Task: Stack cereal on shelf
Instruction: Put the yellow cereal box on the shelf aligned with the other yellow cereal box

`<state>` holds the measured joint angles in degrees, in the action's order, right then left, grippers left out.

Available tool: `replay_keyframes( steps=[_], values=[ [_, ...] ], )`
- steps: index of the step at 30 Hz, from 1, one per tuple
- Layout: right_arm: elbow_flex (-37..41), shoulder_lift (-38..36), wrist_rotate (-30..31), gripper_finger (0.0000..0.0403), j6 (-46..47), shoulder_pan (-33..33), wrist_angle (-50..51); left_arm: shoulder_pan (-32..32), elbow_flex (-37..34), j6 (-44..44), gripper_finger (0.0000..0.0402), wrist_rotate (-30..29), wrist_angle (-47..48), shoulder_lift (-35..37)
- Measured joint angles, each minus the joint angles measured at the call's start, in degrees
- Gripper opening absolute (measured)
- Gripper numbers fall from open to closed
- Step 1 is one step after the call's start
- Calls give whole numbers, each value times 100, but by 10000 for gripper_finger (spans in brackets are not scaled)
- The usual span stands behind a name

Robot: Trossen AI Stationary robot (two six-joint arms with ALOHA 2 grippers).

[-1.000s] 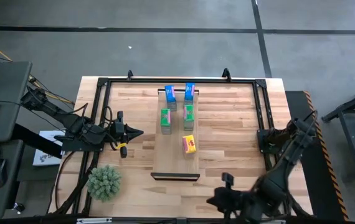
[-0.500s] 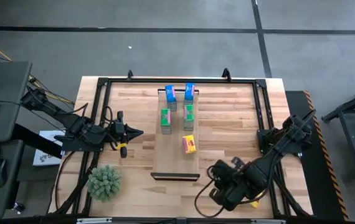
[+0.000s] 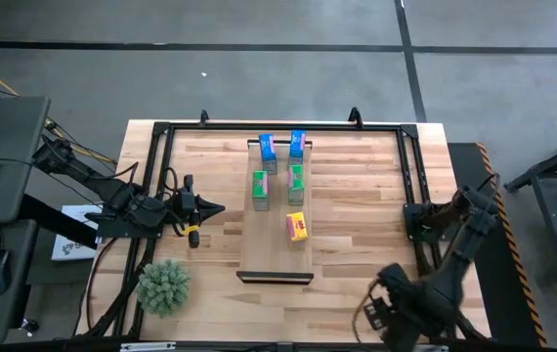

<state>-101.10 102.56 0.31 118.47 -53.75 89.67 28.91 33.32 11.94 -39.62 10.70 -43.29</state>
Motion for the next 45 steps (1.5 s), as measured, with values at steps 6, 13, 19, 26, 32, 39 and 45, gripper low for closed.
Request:
replay_keyframes(
  steps=[6,13,19,26,32,39,45],
  values=[
    [0,30,90,278,1789,-766,-1,1,0,4,0,0,1,0],
    [4,469,127,278,1918,-952,13,2,0,11,0,0,2,0],
    [3,732,250,278,1913,-805,31,2,0,11,0,0,3,0],
    [7,774,115,278,1793,-650,33,2,0,12,0,0,2,0],
    [7,772,-108,278,1044,-652,35,2,0,11,0,0,3,0],
    [-159,769,-337,277,-1241,-482,-25,2,0,11,0,0,2,0],
    [-240,769,-514,277,-3135,-176,-79,0,0,9,0,0,2,0]
  ],
)
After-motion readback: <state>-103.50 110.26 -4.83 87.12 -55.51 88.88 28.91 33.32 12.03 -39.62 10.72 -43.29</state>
